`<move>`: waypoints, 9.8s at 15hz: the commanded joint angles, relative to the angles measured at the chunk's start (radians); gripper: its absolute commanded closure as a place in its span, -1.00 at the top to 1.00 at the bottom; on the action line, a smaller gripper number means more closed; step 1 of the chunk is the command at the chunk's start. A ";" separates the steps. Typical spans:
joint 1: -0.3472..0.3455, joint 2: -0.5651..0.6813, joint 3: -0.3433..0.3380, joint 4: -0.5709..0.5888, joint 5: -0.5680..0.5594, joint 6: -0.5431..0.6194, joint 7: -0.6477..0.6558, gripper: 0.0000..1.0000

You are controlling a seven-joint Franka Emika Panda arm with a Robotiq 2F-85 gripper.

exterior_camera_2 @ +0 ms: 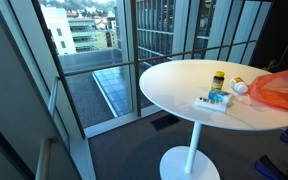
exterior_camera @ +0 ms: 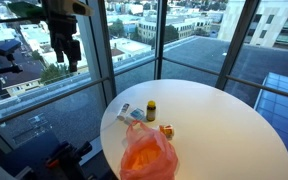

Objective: Put the bottle with a yellow cap in the plastic bag

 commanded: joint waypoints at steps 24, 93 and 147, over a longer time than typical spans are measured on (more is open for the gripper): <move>-0.109 0.488 -0.105 0.319 -0.207 0.222 0.170 1.00; -0.074 0.656 -0.206 0.317 -0.269 0.505 0.190 -0.61; -0.327 0.793 -0.410 0.341 -0.128 0.822 0.163 -0.61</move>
